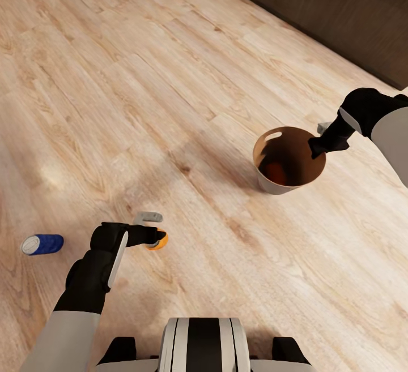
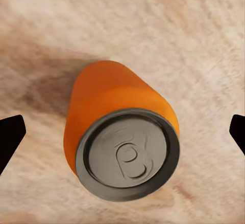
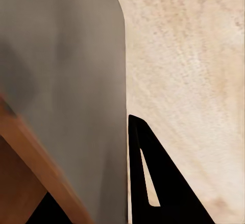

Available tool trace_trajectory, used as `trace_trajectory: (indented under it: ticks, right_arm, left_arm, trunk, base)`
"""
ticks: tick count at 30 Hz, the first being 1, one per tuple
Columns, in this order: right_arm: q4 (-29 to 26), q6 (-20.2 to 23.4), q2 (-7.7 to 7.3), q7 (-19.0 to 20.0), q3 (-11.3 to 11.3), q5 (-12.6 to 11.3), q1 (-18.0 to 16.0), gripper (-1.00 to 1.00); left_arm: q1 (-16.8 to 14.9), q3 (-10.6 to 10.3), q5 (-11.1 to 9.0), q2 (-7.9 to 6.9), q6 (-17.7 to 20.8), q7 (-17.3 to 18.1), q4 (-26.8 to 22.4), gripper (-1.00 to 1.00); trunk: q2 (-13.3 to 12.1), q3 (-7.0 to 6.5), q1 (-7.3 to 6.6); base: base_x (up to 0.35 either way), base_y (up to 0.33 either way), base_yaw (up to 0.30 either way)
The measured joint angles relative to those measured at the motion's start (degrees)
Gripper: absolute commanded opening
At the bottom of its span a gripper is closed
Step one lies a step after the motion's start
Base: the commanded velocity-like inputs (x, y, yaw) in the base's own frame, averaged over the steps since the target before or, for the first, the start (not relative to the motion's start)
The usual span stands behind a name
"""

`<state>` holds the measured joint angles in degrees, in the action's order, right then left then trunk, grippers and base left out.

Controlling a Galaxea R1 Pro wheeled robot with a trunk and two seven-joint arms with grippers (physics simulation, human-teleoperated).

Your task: Put the three can of soda from the living room inside the tash can in the kitchen.

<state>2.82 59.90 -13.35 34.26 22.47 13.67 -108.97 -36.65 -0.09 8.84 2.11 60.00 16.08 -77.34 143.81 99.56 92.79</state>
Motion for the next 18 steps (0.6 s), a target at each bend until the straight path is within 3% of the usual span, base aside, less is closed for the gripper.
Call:
trace_trajectory:
  ticks: [5, 11, 13, 18]
  right_arm:
    - [0.0, -0.21, 0.01, -0.11, 1.41, 0.89, 0.0, -1.0]
    - [-0.04, -0.07, 0.08, -0.05, 0.9, 0.21, -0.05, -1.0]
    - [0.35, 0.08, 0.13, 0.17, 2.35, -1.1, -0.82, -1.0]
    - [0.45, 0.09, 0.13, 1.72, 3.21, -0.3, -1.59, -1.0]
  left_arm:
    - [0.0, 0.0, 0.0, 0.0, 0.0, -0.05, -0.01, 1.0]
    - [0.01, 0.01, 0.03, 0.07, 0.0, -0.08, 0.1, 1.0]
    - [0.03, 0.03, 0.04, 0.06, 0.0, -0.09, 0.12, 1.0]
    - [0.04, 0.04, 0.02, 0.06, 0.0, -0.09, 0.03, 1.0]
  trunk:
    - [0.0, 0.0, 0.0]
    - [0.09, 1.31, 0.14]
    - [0.12, 1.74, 0.16]
    - [0.15, 2.19, 0.2]
  base:
    - [0.007, 0.004, 0.0]
    - [0.001, 0.0, 0.0]
    - [0.0, 0.0, 0.0]
    - [0.0, 0.0, 0.0]
